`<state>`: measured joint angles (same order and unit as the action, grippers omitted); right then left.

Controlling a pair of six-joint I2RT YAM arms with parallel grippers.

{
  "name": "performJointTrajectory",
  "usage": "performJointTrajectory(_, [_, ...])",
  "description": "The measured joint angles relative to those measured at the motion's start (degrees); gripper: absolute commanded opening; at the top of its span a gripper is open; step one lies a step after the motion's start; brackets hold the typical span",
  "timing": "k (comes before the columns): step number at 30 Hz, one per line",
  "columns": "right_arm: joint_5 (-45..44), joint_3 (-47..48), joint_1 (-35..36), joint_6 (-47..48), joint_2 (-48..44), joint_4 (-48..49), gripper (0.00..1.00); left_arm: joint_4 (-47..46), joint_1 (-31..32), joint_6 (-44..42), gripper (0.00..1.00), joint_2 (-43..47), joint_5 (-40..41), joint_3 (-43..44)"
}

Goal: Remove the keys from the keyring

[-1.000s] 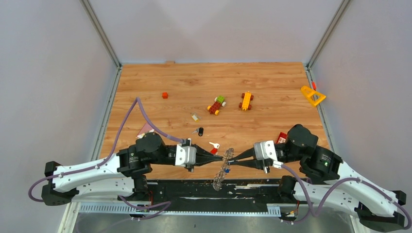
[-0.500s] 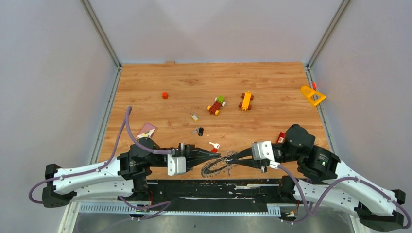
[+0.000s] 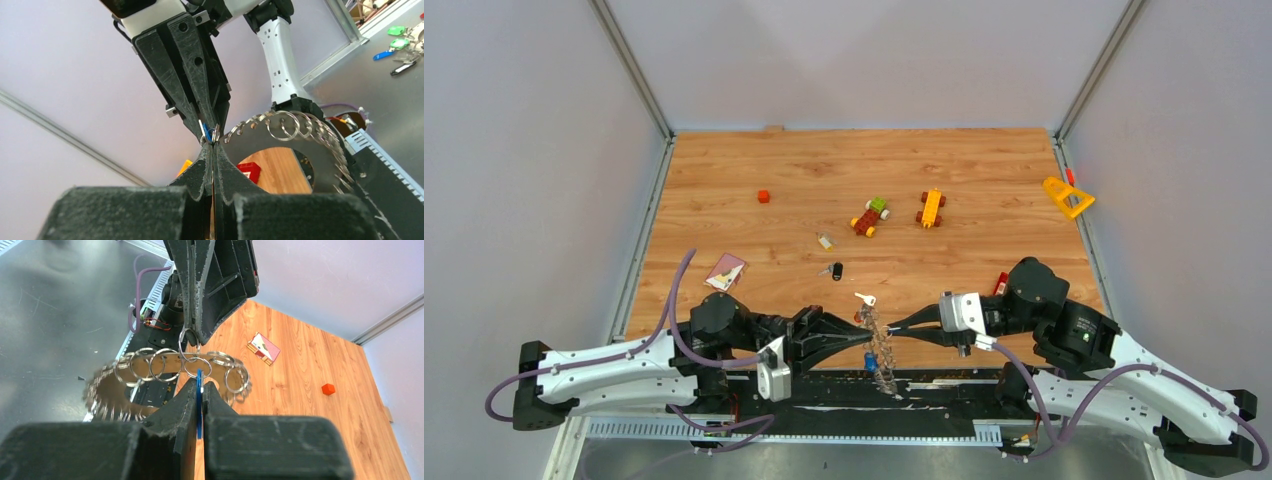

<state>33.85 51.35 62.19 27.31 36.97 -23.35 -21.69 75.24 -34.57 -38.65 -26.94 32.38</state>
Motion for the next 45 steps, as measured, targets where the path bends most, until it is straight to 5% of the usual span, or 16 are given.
performJointTrajectory(45, [-3.6, -1.9, 0.0, 1.3, -0.3, 5.6, 0.00, 9.9, 0.0, -9.3, 0.00, -0.3, -1.0, 2.7])
